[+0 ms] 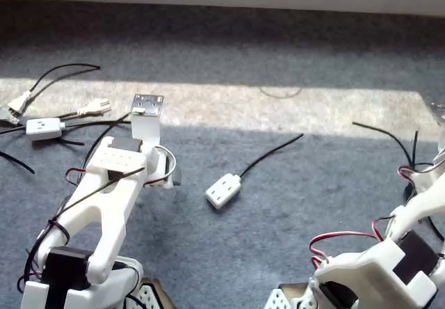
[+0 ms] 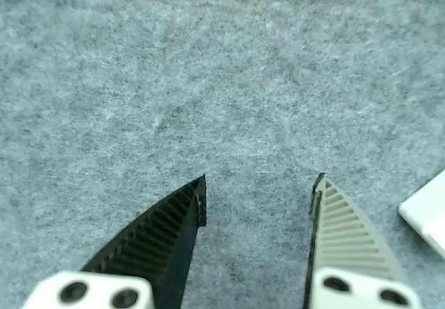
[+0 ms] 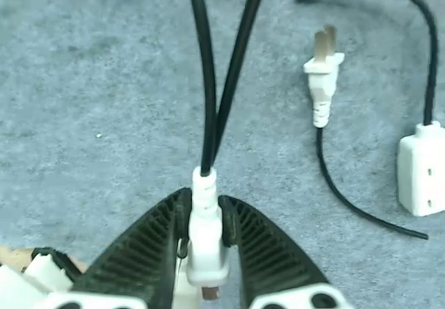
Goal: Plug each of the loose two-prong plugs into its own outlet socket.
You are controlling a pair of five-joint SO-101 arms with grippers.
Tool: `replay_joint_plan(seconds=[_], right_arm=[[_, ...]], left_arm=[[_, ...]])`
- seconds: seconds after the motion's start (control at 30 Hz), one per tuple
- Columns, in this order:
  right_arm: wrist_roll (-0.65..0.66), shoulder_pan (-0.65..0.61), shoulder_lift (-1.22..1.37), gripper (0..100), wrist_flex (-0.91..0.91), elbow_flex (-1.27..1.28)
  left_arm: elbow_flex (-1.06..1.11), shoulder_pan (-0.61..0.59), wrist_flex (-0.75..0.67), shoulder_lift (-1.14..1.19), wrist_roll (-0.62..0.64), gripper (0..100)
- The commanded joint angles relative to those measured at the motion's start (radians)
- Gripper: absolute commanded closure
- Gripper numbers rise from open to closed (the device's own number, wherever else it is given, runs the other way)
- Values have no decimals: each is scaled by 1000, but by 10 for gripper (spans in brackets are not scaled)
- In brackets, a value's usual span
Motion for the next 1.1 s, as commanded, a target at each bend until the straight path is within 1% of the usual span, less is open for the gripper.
replay_joint_plan(seconds=[0.0,0.13,0.27,0.4,0.47,0.63,0.83,0.9,1.0,1.07], right_arm=[[11,107,-4,992,-180,42],[12,166,-4,989,-303,180],[12,171,-4,979,-337,268],[12,171,-4,883,-335,285],[12,173,-4,893,-338,286],[12,173,-2,954,-338,286],[12,174,62,957,-344,283],[12,191,114,957,-390,283],[12,225,179,955,-510,278],[12,251,200,925,-579,278]], left_arm=[[-19,-16,-12,-30,11,752],[-19,-13,-12,-30,11,752],[-19,-13,-12,-30,11,752],[-19,-15,-12,-28,11,752],[-19,-16,-12,-28,11,752],[-19,-16,-12,-28,11,752],[-19,-16,-11,-28,11,752],[-19,-16,-11,-28,11,752],[-19,-13,-11,-28,11,752],[-19,-13,-11,-28,11,752]])
